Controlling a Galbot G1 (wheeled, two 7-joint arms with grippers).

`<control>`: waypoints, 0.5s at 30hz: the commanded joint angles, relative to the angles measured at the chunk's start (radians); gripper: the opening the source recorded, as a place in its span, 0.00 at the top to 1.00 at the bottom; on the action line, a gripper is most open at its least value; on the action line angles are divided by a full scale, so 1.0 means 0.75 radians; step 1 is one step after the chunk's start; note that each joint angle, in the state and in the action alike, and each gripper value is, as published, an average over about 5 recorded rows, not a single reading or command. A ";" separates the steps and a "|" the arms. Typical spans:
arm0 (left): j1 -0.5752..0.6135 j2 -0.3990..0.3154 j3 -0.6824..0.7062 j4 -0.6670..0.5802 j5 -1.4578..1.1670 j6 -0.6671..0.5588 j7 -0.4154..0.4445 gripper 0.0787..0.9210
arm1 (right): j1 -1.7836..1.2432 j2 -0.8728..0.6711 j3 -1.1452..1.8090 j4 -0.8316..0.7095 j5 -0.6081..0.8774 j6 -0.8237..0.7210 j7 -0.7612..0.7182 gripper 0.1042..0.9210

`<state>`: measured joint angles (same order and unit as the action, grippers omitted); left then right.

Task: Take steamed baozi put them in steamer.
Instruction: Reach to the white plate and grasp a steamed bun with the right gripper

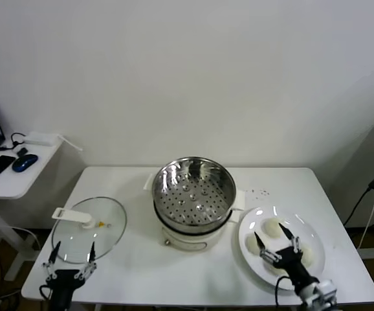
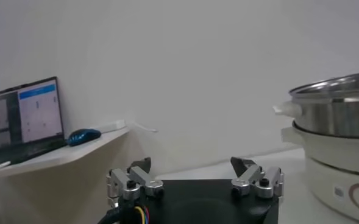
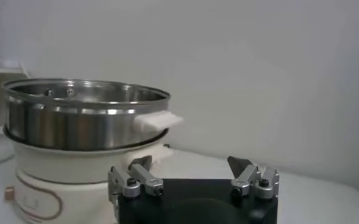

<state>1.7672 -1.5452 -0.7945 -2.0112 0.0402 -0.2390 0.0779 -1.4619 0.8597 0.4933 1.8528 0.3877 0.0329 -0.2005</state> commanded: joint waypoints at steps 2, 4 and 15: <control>-0.028 0.019 0.012 0.015 0.000 0.002 0.013 0.12 | 0.500 -0.432 -0.135 -0.272 0.035 -0.206 -0.516 0.12; -0.032 0.023 0.015 0.014 0.000 0.002 0.013 0.12 | 0.630 -0.494 -0.236 -0.362 0.008 -0.207 -0.654 0.12; -0.031 0.047 0.044 0.034 -0.004 -0.006 0.007 0.12 | 1.580 -0.644 -1.155 -0.658 -0.128 -0.204 -1.168 0.12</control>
<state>1.7491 -1.5148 -0.7665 -1.9888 0.0373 -0.2423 0.0810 -0.8234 0.5142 0.0953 1.5367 0.3376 -0.0834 -0.7552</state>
